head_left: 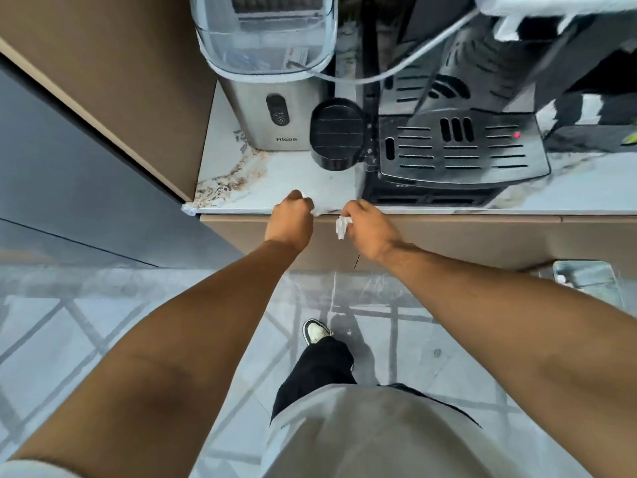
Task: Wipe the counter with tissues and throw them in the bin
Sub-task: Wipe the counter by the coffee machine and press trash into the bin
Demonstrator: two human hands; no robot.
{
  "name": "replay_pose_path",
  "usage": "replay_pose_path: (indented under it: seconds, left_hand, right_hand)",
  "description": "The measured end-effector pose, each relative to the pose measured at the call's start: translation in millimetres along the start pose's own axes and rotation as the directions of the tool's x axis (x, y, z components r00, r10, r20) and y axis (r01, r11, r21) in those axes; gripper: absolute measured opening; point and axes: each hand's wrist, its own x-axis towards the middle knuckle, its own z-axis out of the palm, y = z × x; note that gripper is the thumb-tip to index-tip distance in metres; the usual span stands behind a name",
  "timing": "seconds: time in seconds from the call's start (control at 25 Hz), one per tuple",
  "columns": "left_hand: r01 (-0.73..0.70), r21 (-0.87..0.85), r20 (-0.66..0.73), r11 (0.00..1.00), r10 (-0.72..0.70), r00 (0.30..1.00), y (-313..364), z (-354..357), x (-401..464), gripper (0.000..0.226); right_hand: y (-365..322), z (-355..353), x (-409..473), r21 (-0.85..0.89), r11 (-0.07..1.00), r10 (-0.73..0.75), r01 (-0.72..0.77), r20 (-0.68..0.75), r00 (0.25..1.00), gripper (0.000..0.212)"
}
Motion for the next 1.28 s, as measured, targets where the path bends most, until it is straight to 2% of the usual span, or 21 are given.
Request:
replay_pose_path:
  seconds: [0.16, 0.44, 0.52, 0.6, 0.72, 0.96, 1.16, 1.28]
  left_hand:
    - [-0.098, 0.037, 0.062, 0.995, 0.095, 0.993, 72, 23, -31, 0.037]
    - [-0.328, 0.072, 0.149, 0.942, 0.315, 0.937, 219, 70, -65, 0.034]
    - [-0.412, 0.07, 0.163, 0.908, 0.397, 0.903, 265, 83, -74, 0.034]
    - [-0.48, 0.079, 0.184, 0.874, 0.46, 0.868, 309, 95, -81, 0.031]
    - [-0.559, 0.096, 0.222, 0.824, 0.529, 0.819, 365, 111, -91, 0.027]
    - [-0.719, 0.062, 0.295, 0.692, 0.675, 0.676, 466, 145, -109, 0.026]
    - [-0.803, 0.047, 0.344, 0.594, 0.745, 0.571, 539, 179, -105, 0.024]
    - [-0.825, 0.035, 0.386, 0.563, 0.754, 0.531, 581, 207, -90, 0.025]
  right_hand:
    - [61, -21, -61, 0.007, 0.998, 0.069, -0.069, -0.042, 0.997, 0.03]
    - [183, -66, -178, 0.006, 0.959, 0.279, -0.283, -0.171, 0.945, 0.013]
    - [216, -78, -214, 0.075, 0.919, 0.393, -0.386, -0.193, 0.899, 0.013]
    - [241, -89, -249, 0.152, 0.866, 0.5, -0.477, -0.213, 0.839, 0.023]
    - [273, -102, -291, 0.265, 0.805, 0.588, -0.531, -0.232, 0.775, 0.023]
    - [338, -119, -360, 0.377, 0.677, 0.735, -0.632, -0.289, 0.614, 0.024]
    - [392, -134, -397, 0.428, 0.588, 0.809, -0.687, -0.292, 0.51, 0.026]
    - [430, -143, -404, 0.448, 0.537, 0.843, -0.715, -0.271, 0.464, 0.024]
